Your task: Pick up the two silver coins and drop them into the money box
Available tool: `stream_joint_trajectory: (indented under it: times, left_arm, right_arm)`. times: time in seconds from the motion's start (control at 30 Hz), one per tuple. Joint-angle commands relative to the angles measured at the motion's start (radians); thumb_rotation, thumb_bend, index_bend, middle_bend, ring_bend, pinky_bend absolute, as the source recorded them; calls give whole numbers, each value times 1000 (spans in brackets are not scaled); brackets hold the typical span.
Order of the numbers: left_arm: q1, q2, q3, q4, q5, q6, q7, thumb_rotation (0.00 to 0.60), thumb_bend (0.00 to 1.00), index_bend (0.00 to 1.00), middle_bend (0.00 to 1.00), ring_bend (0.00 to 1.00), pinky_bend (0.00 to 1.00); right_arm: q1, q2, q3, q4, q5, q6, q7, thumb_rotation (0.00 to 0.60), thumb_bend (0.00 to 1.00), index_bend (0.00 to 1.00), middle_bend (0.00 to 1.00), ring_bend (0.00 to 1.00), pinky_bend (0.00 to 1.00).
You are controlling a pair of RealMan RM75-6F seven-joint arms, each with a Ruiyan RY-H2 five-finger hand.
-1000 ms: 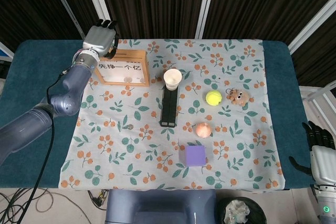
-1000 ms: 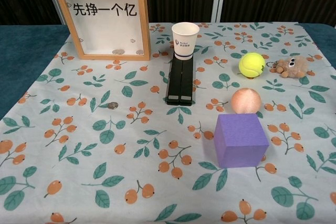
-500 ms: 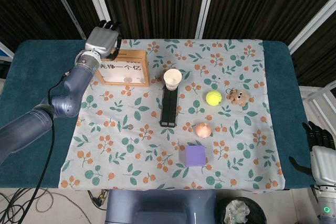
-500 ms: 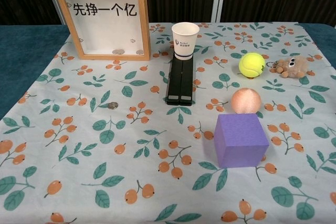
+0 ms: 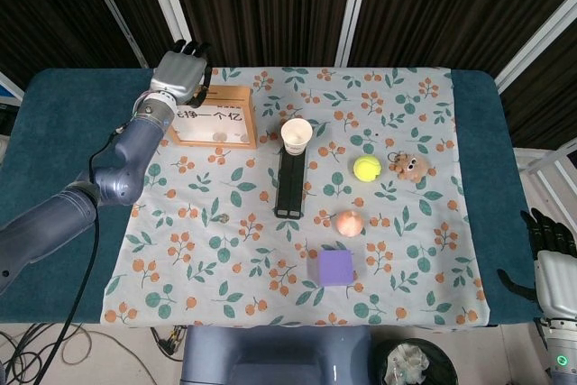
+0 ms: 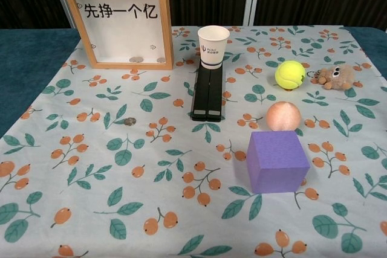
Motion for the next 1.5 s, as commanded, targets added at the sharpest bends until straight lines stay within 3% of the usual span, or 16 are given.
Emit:
stream_joint_trajectory:
  times: [0.03, 0.93, 1.5]
  left_arm:
    - [-3, -4, 1, 3, 1, 1, -3, 600, 481, 606, 38, 0, 0]
    - [-22, -45, 26, 48, -19, 7, 12, 600, 481, 604, 39, 0, 0]
    - [-27, -45, 34, 47, -26, 8, 24, 600, 470, 454, 39, 0, 0]
  right_arm:
    - [0, 0, 0, 0, 0, 0, 1, 600, 261, 0, 1, 0, 0]
    - [0, 0, 1, 0, 4, 0, 0, 600, 261, 0, 1, 0, 0]
    - [-1, 2, 4, -6, 18, -4, -12, 600, 261, 0, 1, 0, 0]
